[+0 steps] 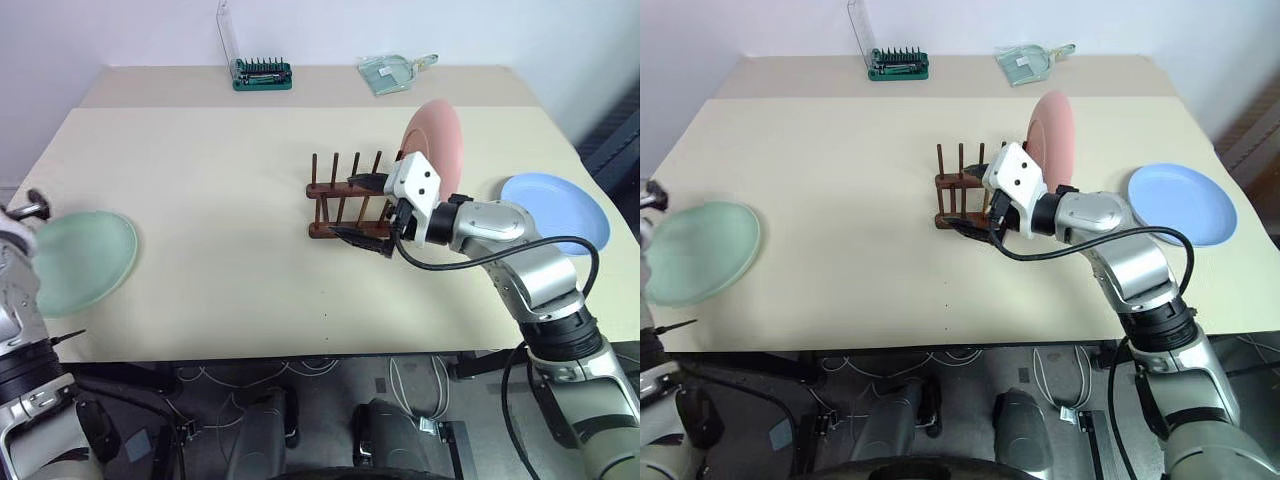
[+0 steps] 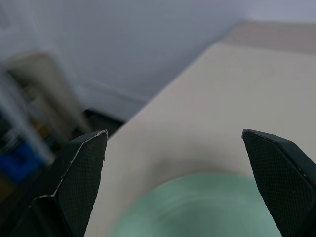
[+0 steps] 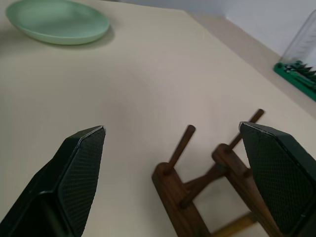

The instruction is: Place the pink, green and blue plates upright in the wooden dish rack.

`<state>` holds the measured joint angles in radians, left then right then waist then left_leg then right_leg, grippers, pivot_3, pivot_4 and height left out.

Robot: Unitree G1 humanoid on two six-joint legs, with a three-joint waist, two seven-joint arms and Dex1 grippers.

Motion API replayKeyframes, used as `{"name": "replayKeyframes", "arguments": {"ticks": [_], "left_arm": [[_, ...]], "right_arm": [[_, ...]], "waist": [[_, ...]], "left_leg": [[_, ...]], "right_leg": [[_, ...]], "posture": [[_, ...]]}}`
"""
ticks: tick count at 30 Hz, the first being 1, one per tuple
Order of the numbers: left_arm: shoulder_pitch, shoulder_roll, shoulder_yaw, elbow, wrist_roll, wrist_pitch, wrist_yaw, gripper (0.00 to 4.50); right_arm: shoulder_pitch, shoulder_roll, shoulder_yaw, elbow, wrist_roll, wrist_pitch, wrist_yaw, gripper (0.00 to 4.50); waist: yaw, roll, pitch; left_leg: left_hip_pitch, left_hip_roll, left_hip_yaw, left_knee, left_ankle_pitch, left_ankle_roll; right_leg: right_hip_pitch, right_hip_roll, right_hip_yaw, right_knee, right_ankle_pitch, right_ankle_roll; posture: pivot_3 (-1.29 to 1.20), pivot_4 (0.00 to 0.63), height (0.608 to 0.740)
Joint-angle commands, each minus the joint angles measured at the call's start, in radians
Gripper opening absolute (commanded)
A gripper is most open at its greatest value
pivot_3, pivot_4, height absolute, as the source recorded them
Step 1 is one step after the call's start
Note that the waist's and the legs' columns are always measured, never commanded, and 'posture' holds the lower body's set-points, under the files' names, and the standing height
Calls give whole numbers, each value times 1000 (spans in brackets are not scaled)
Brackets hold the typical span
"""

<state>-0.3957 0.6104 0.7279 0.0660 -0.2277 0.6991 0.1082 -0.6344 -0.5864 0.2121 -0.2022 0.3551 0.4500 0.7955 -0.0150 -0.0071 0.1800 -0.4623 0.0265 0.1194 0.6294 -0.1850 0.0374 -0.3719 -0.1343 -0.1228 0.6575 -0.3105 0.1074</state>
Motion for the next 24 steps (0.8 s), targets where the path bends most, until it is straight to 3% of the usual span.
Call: {"name": "replayKeyframes", "arguments": {"ticks": [1, 12, 15, 22, 24], "left_arm": [[29, -34, 96, -65, 8, 83, 105, 4500], [90, -49, 133, -83, -65, 276, 50, 4500], [77, -50, 118, -90, -81, 272, 31, 3711], [55, -55, 98, -91, -95, 270, 20, 322], [48, -60, 91, -94, -105, 276, 14, 91]], "right_arm": [[-28, 27, -4, 15, -19, -35, 22, 4421], [-15, 67, -11, 18, -47, -44, 43, 4421], [-10, 71, -15, 13, -50, -44, 41, 4463], [-4, 74, -25, 6, -57, -43, 35, 4463], [-1, 73, -28, 1, -59, -44, 30, 4463]], "waist": [[0, -1, 0], [0, -4, -2], [0, -4, -2], [-1, -4, -2], [0, -4, -2]], "left_leg": [[0, 0, 0, 0, 0, 0], [0, 0, 0, -1, 0, -1], [0, 0, 0, -1, -1, -3], [0, 0, 0, -1, -1, -3], [0, 0, 1, -1, 0, -3]], "right_leg": [[0, 0, 0, 0, 0, 0], [-1, 0, 0, 0, 0, 0], [-1, 0, 1, 1, 0, 0], [-1, 0, 1, 1, 0, 0], [-1, 0, 1, 1, 0, 0]], "posture": [[0, 150, 737], [0, 150, 737], [0, 150, 737], [0, 150, 737], [0, 150, 737]]}}
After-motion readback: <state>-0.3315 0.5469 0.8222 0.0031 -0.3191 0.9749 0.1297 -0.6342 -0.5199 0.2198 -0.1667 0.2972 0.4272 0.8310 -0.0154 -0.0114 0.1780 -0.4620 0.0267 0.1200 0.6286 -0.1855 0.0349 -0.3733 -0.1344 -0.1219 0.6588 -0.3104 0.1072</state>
